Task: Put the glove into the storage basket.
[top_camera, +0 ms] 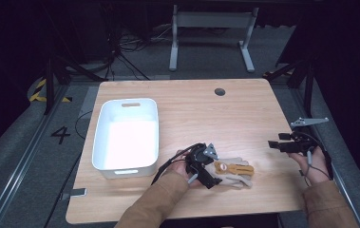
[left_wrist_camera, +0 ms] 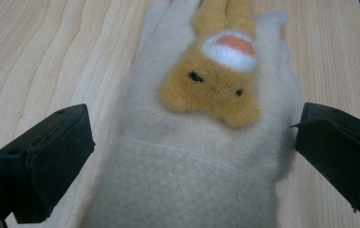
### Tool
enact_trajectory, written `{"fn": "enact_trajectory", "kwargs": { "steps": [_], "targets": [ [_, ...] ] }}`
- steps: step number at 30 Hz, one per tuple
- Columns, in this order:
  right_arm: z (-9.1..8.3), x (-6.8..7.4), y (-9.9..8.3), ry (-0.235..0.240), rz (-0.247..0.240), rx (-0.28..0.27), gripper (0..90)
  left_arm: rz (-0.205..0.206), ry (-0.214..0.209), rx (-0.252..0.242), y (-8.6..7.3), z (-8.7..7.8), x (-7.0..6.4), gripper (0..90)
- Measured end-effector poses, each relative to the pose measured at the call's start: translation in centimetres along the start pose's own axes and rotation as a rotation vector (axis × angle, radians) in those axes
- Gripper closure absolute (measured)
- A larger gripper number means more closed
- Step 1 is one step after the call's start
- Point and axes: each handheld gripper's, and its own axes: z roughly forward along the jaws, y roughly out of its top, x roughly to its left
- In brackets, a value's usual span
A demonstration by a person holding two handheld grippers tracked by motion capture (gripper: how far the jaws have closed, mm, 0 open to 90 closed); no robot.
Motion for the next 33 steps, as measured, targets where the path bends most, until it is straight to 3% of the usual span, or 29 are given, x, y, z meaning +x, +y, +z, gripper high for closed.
{"fn": "enact_trajectory", "kwargs": {
  "steps": [5,15,22,33],
  "targets": [
    [0.1,0.0,0.0,0.001,0.001,0.000,33.5,-0.003,-0.009,0.024,-0.2,0.7,0.0,0.0],
    [0.1,-0.1,0.0,0.007,0.001,-0.002,33.6,0.032,0.010,0.065,-0.2,1.7,-0.3,0.0],
    [0.1,-0.1,0.0,0.006,-0.001,0.002,33.7,0.064,0.058,0.106,-0.1,2.3,-0.7,0.0],
    [0.3,-0.1,-0.1,0.004,-0.004,0.015,34.5,0.049,0.079,0.139,0.4,2.4,-0.7,0.0]
  ]
}}
